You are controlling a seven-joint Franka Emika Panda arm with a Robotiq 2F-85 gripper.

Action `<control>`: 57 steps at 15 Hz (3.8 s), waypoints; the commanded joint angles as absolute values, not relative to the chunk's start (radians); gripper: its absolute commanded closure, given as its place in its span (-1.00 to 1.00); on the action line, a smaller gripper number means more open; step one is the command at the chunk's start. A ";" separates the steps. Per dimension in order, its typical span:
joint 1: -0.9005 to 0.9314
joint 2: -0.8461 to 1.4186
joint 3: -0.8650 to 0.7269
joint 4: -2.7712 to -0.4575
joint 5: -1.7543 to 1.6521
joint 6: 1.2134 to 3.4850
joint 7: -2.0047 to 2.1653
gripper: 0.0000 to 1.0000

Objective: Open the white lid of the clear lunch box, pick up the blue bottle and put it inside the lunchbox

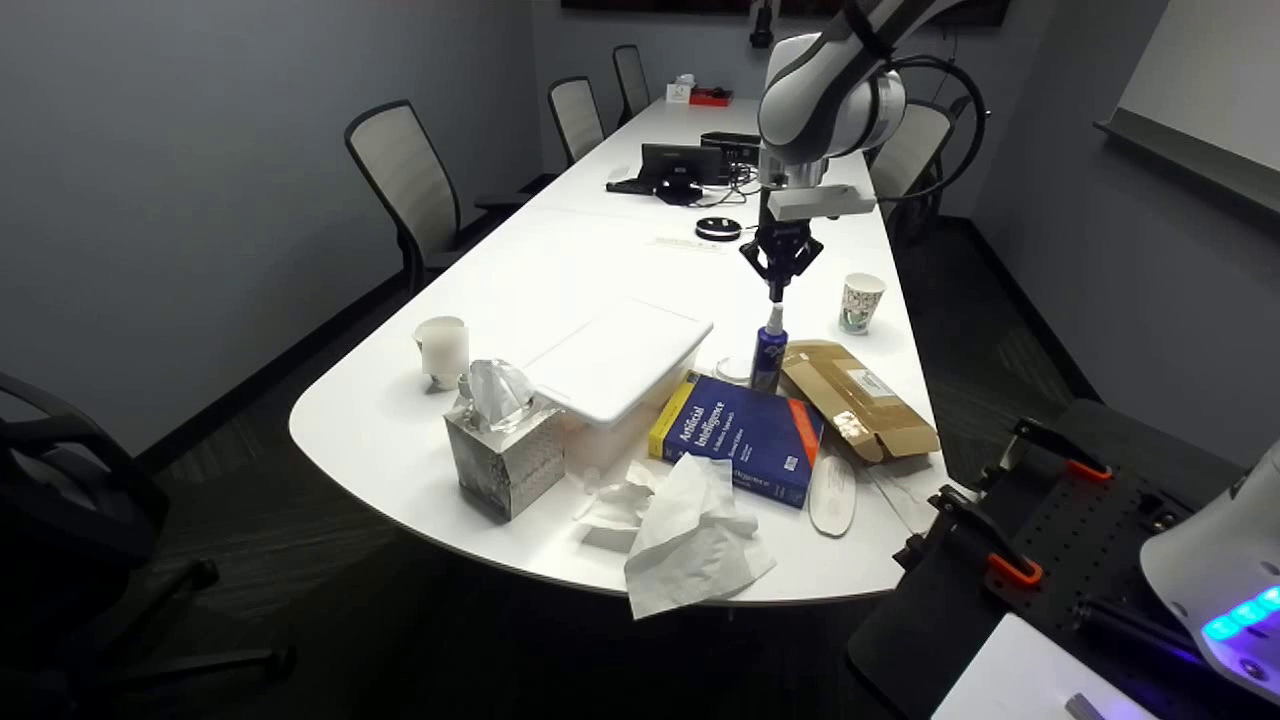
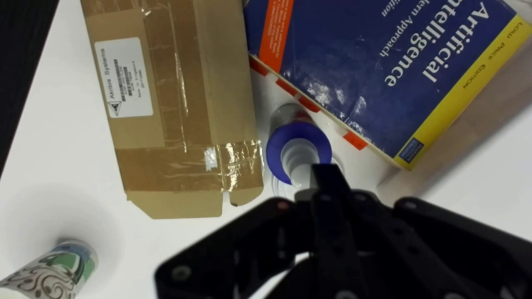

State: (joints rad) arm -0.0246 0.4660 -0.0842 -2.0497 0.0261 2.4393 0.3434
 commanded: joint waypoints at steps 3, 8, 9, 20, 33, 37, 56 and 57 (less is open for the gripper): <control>0.008 0.498 -0.125 -2.024 0.015 2.483 0.383 1.00; 0.002 0.519 -0.124 -2.006 0.028 2.476 0.370 1.00; 0.003 0.523 -0.123 -2.004 0.029 2.473 0.370 1.00; 0.034 0.556 -0.143 -2.015 0.009 2.458 0.424 1.00; 0.048 0.556 -0.160 -2.015 -0.006 2.463 0.468 1.00; 0.050 0.508 -0.160 -2.004 -0.029 2.441 0.428 1.00; 0.161 0.568 0.072 -1.668 -0.166 2.323 0.028 -1.00; 0.160 0.589 0.095 -1.648 -0.154 2.321 -0.021 -1.00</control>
State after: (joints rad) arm 0.1564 0.5315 0.0483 -1.7347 -0.1745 2.3623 0.0974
